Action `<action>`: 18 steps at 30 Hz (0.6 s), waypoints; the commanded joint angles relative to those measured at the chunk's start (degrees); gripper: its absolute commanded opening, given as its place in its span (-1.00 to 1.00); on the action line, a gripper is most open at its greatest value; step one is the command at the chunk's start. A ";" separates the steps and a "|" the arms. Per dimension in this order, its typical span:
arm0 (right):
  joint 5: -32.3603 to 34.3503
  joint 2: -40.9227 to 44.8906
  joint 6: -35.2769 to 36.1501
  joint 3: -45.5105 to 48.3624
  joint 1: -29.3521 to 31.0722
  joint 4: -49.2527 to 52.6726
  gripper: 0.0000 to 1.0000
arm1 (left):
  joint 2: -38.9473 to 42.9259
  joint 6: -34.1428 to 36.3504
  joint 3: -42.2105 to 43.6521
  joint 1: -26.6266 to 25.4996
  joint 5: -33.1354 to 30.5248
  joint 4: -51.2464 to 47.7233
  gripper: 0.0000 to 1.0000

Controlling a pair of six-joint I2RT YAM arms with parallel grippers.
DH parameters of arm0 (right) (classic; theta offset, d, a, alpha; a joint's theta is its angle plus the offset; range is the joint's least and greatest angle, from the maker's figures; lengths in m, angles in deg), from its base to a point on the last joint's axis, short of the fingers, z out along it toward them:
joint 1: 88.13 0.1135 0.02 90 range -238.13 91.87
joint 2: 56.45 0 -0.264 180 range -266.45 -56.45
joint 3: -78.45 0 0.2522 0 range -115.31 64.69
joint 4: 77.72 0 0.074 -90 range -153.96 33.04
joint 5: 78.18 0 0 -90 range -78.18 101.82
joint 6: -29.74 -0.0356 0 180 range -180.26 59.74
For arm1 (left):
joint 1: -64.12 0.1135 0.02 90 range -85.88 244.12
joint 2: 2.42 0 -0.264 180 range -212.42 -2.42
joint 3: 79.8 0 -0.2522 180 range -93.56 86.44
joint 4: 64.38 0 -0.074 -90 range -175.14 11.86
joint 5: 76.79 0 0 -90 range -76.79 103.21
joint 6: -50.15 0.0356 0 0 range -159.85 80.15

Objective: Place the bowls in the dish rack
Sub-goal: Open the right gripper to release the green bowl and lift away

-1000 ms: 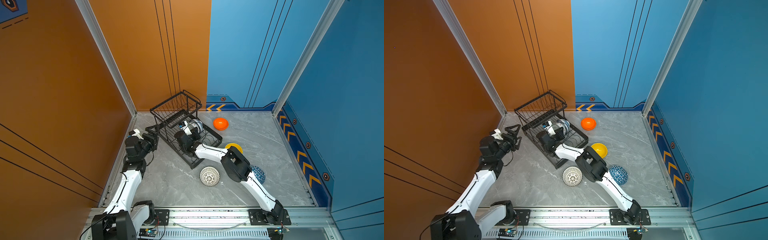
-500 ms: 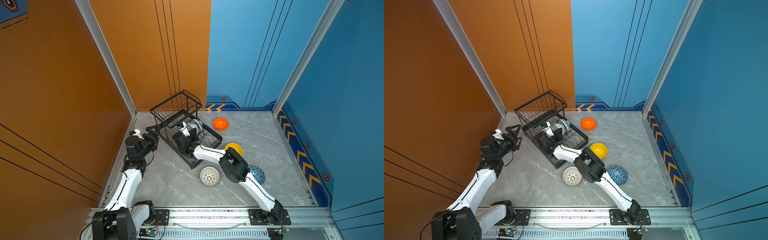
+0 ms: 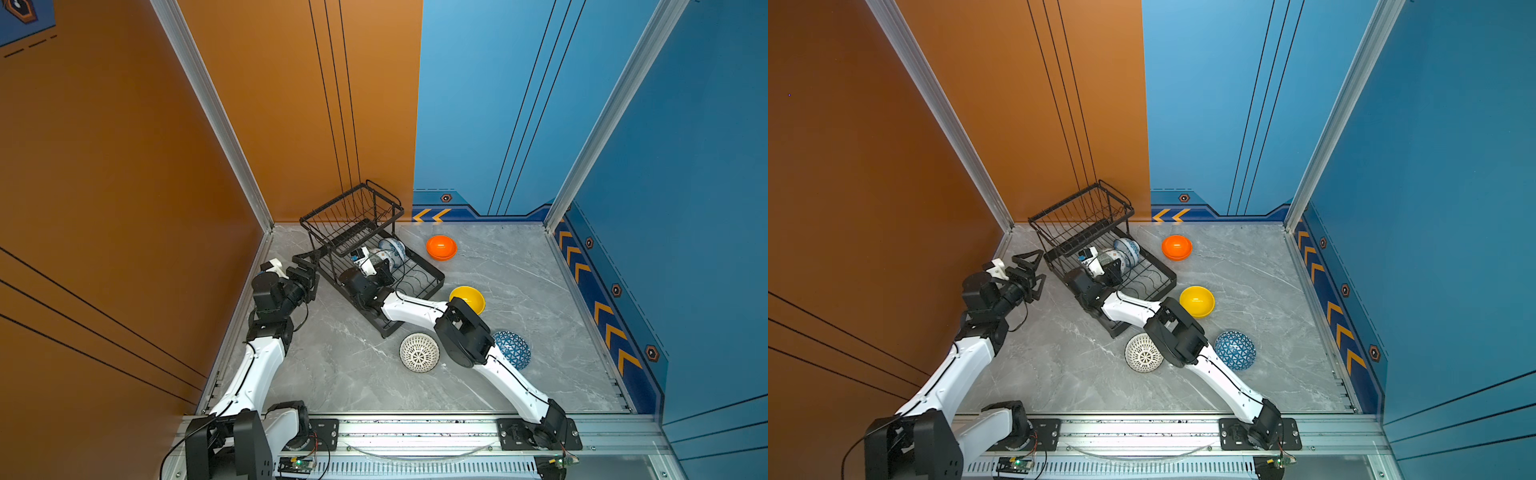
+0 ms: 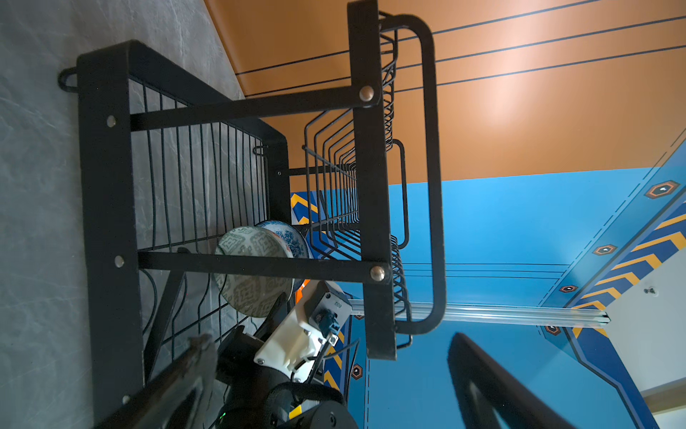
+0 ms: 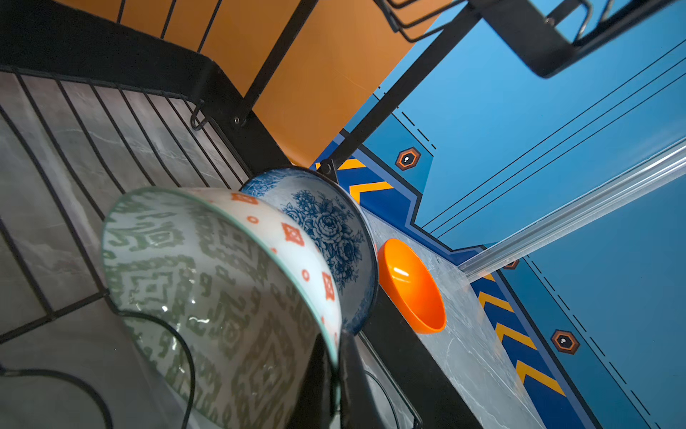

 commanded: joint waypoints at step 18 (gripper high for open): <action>-6.48 2.21 -12.95 -2.86 -0.32 20.42 -0.73 | 2.04 -0.24 1.65 0.32 1.16 1.01 0.96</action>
